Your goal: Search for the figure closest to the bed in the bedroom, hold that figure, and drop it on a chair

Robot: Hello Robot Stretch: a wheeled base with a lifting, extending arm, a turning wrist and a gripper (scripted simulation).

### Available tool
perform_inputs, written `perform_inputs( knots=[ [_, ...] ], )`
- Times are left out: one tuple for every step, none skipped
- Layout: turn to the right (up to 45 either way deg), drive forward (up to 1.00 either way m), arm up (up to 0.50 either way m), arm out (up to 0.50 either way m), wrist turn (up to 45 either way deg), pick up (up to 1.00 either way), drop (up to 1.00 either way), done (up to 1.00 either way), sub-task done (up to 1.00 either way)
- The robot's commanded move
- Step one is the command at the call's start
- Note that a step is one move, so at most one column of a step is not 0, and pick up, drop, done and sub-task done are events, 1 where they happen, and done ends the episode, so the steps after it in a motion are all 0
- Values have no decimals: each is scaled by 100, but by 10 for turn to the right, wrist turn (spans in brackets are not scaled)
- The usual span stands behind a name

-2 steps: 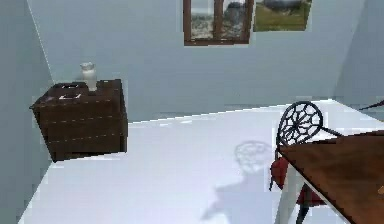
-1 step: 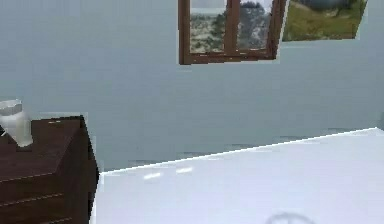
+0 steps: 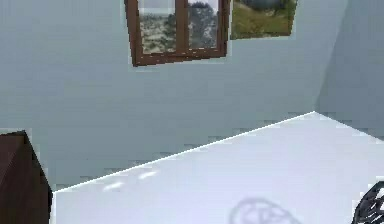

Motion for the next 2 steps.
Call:
perform_inputs(
  knots=[
    [0,85,0,0,0,0,0,0,0],
    [450,0,0,0,0,0,0,0,0]
  ],
)
